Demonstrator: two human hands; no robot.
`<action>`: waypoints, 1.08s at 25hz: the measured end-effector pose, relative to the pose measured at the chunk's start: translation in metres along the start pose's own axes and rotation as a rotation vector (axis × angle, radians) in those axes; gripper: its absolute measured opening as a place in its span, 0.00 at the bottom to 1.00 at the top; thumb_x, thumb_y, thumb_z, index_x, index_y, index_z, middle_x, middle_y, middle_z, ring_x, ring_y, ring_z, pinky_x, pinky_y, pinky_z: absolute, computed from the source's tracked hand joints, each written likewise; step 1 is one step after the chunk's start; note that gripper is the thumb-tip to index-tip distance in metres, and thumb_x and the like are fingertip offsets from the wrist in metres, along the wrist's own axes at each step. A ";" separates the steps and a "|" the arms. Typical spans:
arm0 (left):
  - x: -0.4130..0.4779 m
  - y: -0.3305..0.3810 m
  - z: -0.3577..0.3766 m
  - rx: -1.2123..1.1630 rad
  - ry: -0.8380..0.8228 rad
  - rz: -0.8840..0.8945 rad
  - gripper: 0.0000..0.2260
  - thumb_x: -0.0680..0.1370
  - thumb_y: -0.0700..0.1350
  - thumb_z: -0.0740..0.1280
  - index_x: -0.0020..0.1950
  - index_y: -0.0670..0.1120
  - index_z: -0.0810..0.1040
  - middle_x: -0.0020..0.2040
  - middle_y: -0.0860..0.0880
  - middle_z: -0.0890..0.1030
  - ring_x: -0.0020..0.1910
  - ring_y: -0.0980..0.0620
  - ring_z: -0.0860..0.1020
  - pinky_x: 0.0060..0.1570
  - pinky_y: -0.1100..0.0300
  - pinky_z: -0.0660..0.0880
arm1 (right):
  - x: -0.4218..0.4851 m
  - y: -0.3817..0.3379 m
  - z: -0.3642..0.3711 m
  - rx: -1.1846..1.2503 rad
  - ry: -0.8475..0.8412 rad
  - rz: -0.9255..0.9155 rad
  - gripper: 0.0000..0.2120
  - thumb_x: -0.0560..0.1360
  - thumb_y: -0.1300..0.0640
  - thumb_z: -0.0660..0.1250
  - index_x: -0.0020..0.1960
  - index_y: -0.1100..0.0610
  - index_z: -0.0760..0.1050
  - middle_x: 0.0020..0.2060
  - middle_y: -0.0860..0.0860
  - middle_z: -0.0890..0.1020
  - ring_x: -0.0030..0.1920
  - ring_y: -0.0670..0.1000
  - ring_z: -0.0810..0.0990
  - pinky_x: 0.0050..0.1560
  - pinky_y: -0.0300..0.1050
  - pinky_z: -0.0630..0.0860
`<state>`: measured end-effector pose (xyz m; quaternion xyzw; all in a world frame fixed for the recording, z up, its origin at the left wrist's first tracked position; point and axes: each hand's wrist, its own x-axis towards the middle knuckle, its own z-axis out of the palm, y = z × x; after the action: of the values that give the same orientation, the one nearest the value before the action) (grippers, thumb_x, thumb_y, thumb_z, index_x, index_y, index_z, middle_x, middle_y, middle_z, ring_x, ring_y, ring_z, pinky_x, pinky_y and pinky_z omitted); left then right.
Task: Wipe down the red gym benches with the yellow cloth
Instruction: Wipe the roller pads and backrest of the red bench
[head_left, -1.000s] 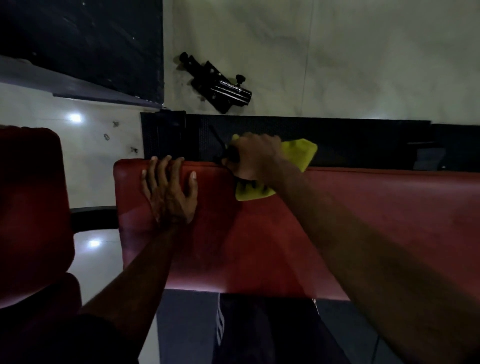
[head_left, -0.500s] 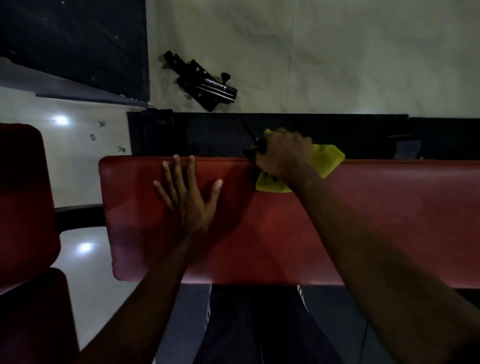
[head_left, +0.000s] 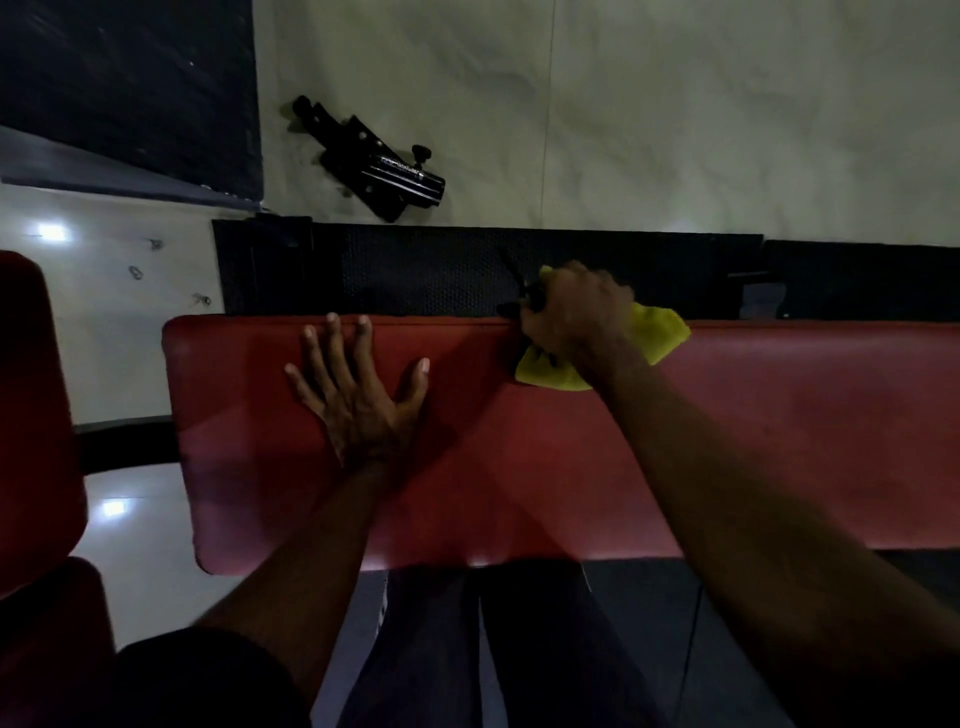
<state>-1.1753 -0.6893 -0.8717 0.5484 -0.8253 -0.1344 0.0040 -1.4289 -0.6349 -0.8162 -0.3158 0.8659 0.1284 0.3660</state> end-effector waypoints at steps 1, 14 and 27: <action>0.000 0.000 0.000 -0.004 0.003 0.008 0.34 0.78 0.67 0.62 0.78 0.48 0.67 0.80 0.44 0.62 0.81 0.41 0.55 0.76 0.34 0.48 | 0.000 -0.018 0.001 -0.004 -0.024 -0.048 0.20 0.74 0.39 0.63 0.59 0.51 0.78 0.58 0.54 0.79 0.60 0.64 0.77 0.58 0.59 0.71; 0.000 0.004 -0.003 0.056 -0.021 -0.007 0.34 0.79 0.68 0.59 0.78 0.48 0.65 0.80 0.44 0.61 0.81 0.41 0.54 0.77 0.36 0.47 | -0.003 0.061 -0.003 0.047 0.082 0.102 0.21 0.76 0.39 0.64 0.62 0.51 0.78 0.59 0.57 0.77 0.60 0.66 0.76 0.57 0.59 0.74; -0.026 0.089 0.017 -0.010 -0.066 0.192 0.29 0.81 0.64 0.61 0.76 0.47 0.69 0.76 0.46 0.69 0.79 0.43 0.60 0.78 0.42 0.50 | -0.006 0.151 -0.002 0.101 0.159 0.086 0.22 0.76 0.39 0.64 0.66 0.48 0.76 0.60 0.58 0.76 0.59 0.67 0.76 0.57 0.58 0.76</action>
<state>-1.2478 -0.6305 -0.8643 0.4620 -0.8731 -0.1556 -0.0077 -1.5237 -0.5170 -0.8115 -0.2686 0.9104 0.0746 0.3058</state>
